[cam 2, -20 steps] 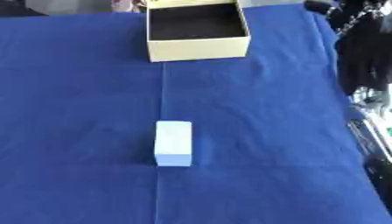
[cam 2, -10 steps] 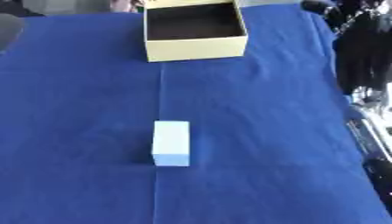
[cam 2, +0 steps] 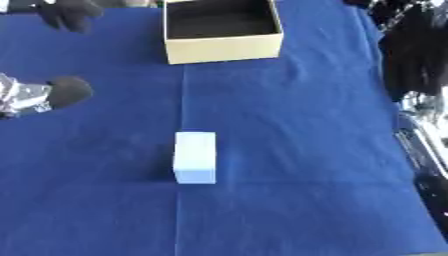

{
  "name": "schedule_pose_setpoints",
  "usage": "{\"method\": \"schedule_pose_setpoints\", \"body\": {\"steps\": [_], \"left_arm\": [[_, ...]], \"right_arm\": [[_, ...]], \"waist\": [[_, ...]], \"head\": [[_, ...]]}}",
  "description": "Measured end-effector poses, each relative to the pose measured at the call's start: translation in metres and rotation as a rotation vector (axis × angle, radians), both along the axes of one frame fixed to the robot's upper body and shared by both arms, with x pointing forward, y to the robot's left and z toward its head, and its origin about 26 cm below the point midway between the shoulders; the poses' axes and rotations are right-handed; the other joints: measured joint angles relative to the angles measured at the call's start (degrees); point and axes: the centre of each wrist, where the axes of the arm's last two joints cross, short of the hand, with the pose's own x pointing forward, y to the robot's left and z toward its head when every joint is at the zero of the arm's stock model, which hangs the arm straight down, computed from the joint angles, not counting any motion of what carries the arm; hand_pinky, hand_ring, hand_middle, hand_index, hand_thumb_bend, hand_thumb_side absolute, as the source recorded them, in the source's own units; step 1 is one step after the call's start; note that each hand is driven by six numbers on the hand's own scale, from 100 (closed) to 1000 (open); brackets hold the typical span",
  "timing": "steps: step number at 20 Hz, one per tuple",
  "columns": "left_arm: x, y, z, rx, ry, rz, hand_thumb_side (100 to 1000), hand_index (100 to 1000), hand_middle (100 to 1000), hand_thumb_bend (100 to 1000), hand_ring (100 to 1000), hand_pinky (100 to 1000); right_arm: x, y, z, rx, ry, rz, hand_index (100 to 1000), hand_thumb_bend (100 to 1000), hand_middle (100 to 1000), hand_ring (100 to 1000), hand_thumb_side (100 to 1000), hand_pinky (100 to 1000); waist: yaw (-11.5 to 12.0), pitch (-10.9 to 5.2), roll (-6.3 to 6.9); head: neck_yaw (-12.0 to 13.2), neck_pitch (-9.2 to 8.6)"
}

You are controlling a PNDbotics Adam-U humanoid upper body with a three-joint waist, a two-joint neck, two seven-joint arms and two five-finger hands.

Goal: Pick up objects on the table and place them in the box.

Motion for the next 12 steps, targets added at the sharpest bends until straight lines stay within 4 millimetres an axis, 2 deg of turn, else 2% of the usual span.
{"method": "schedule_pose_setpoints", "body": {"steps": [4,7,12], "left_arm": [[-0.001,-0.006,-0.002,0.077,0.061,-0.007,819,864,660,696,711,673],[-0.001,-0.011,-0.004,0.118,0.103,-0.012,828,883,710,738,755,723],[0.003,-0.019,-0.011,0.155,0.160,0.000,765,922,798,693,841,818]], "right_arm": [[0.000,0.000,0.000,-0.002,0.003,0.001,858,100,682,770,982,749],[0.000,0.000,0.000,-0.003,0.004,0.001,858,100,681,769,983,749],[-0.001,-0.001,-0.003,-0.004,0.014,-0.001,858,100,679,769,986,749]], "waist": [[0.06,0.00,0.00],[0.09,0.00,0.00],[0.44,0.00,0.02]], "head": [[0.07,-0.01],[0.21,-0.03],[0.22,-0.03]]}}
